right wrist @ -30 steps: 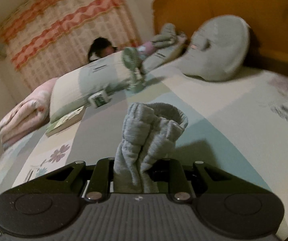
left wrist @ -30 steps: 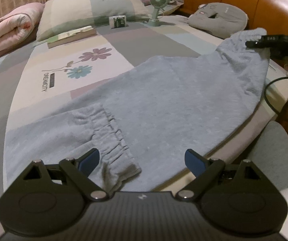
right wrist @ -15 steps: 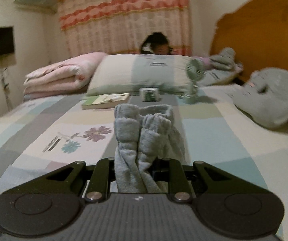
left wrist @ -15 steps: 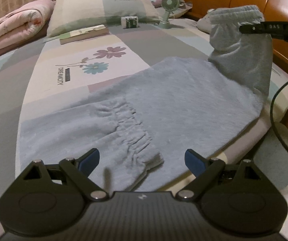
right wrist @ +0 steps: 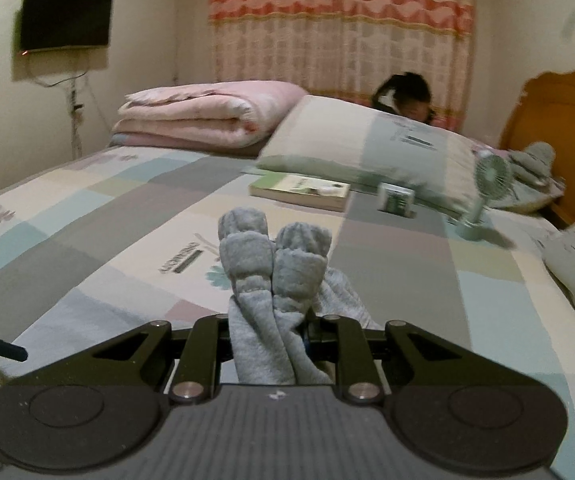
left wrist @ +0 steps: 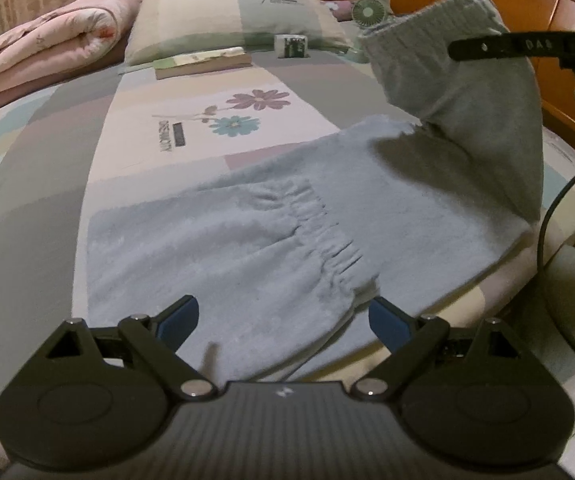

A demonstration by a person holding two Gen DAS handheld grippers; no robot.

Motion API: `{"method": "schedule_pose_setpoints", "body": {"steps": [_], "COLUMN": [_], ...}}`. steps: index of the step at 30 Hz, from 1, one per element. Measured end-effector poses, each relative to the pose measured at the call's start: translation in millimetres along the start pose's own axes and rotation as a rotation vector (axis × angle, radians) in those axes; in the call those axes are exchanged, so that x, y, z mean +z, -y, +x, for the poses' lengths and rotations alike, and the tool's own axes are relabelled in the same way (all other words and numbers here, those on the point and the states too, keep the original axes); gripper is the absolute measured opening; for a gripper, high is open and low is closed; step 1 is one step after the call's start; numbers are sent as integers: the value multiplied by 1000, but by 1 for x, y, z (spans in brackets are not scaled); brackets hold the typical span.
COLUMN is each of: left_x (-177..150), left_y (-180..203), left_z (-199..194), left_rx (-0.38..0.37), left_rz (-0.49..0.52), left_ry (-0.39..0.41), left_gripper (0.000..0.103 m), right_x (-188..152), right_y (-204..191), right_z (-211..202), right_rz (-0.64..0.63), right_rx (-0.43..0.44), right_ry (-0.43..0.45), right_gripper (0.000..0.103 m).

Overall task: Fold clothes
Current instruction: 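Lift the held waistband with the right gripper and fold it over onto the cuffs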

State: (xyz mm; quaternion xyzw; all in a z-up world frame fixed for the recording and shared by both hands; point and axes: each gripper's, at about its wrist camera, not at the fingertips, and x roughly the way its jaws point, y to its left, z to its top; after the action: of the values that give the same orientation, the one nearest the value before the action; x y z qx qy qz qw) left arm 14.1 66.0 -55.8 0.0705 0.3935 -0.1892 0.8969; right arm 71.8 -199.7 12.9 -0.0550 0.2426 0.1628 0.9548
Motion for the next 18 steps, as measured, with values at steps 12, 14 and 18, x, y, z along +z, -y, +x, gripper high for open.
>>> {"method": "schedule_pose_setpoints", "body": {"steps": [12,14,18], "left_x": [-21,-24,-29], "left_y": [-32,-38,-46], "left_z": [-16,-18,-23], "left_rx": [22,29,42], "left_rz": [-37,-45,-64], "left_ry": [9,10,18], "left_gripper": [92,92,92], "right_x": [22,25,31], "right_y": [-68,-79,-99], "right_z": [23,24,26], "right_rz": [-111,-133,-161], "right_rx": [42,42,68], "right_ry": [-21,-17,-7], "right_gripper": [24,24,24]}}
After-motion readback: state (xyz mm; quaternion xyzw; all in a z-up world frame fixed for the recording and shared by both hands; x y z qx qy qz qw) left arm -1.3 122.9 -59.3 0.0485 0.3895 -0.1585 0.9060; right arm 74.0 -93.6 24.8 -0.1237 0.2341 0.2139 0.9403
